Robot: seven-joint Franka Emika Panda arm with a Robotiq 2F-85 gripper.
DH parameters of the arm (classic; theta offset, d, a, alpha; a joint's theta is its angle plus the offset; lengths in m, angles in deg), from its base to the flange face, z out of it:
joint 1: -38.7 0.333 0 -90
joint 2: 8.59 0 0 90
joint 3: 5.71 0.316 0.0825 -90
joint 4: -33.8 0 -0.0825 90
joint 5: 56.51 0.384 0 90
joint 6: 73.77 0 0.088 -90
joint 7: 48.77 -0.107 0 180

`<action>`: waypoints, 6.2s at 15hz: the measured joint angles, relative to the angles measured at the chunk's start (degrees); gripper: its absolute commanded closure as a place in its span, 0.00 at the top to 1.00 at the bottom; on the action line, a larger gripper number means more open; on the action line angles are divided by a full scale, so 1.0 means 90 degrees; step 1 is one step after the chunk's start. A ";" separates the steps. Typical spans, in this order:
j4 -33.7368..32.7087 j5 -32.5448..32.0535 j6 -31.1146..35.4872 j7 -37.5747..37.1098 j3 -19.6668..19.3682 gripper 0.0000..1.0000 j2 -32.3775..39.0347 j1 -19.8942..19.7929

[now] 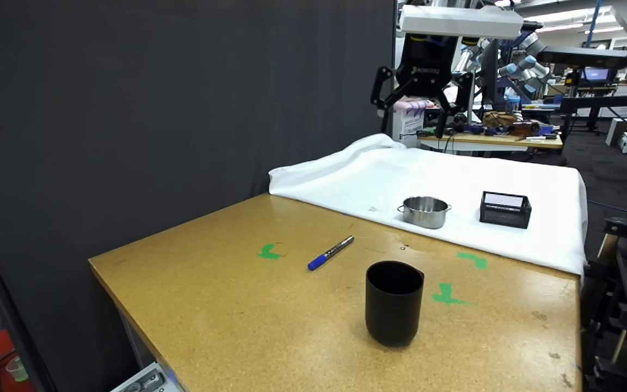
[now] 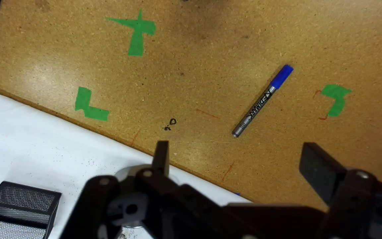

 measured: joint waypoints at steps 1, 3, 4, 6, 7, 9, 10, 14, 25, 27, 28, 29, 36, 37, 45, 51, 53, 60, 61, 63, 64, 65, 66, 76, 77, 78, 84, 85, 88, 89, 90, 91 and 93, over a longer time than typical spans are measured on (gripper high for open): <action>0.0001 0.0001 -0.0001 0.0000 -0.0034 1.00 0.0002 0.0035; -0.0036 0.0129 -0.0018 0.0000 -0.0120 1.00 0.0087 0.0170; -0.0121 0.0338 -0.0025 0.0015 -0.0141 1.00 0.0211 0.0250; -0.0431 0.0785 -0.0025 -0.0002 -0.0173 1.00 0.0621 0.0397; -0.0630 0.1016 -0.0023 -0.0019 -0.0193 1.00 0.0861 0.0453; -0.1075 0.1481 0.0003 -0.0072 -0.0265 1.00 0.1371 0.0542; -0.1285 0.1638 0.0040 -0.0171 -0.0329 1.00 0.1608 0.0582; -0.1841 0.1788 0.0273 -0.0891 -0.0690 1.00 0.2313 0.0773; -0.2876 0.1507 0.0828 -0.1927 -0.1378 1.00 0.3833 0.1638; -0.3141 0.1437 0.0900 -0.1927 -0.1574 1.00 0.4134 0.1644; -0.3271 0.1430 0.0911 -0.1925 -0.1659 1.00 0.4278 0.1636; -0.3400 0.1427 0.0911 -0.1919 -0.1729 1.00 0.4415 0.1626; -0.3460 0.1429 0.0911 -0.1918 -0.1749 1.00 0.4501 0.1657; -0.3460 0.1429 0.0909 -0.1918 -0.1749 1.00 0.4506 0.1657; -0.4047 0.1550 0.0772 -0.1664 -0.1617 1.00 0.5256 0.1481; -0.4664 0.1852 0.0526 -0.1431 -0.1349 1.00 0.5766 0.1189; -0.4961 0.2009 0.0322 -0.1282 -0.1247 1.00 0.6040 0.1029; -0.5849 0.2407 0.0036 -0.0899 -0.1039 0.67 0.6776 0.0594; -0.5922 0.2437 0.0017 -0.0898 -0.1021 0.59 0.6813 0.0585; -0.6039 0.2505 -0.0007 -0.0895 -0.0993 0.46 0.6877 0.0579; -0.6073 0.2522 -0.0041 -0.0895 -0.0983 0.38 0.6875 0.0575; -0.6102 0.2537 -0.0059 -0.0895 -0.0971 0.29 0.6875 0.0568; -0.6124 0.2551 -0.0074 -0.0895 -0.0960 0.23 0.6875 0.0558; -0.6160 0.2684 -0.0347 -0.0808 -0.0870 0.04 0.6824 0.0472; -0.6152 0.2684 -0.0463 -0.0771 -0.0849 0.04 0.6759 0.0467; -0.6115 0.2684 -0.0569 -0.0742 -0.0827 0.04 0.6645 0.0466; -0.5434 0.2933 -0.1073 -0.0562 -0.0524 0.04 0.5524 0.0470; -0.5247 0.3096 -0.1098 -0.0430 -0.0438 0.04 0.5347 0.0461; -0.4563 0.3601 -0.1096 0.0011 -0.0259 0.04 0.4785 0.0453; -0.4323 0.3791 -0.1093 0.0199 -0.0219 0.04 0.4580 0.0443; -0.4066 0.4007 -0.1091 0.0424 -0.0178 0.04 0.4357 0.0424; -0.3813 0.4219 -0.1091 0.0653 -0.0143 0.04 0.4142 0.0398; -0.3323 0.4503 -0.1088 0.0996 -0.0150 0.17 0.3732 0.0385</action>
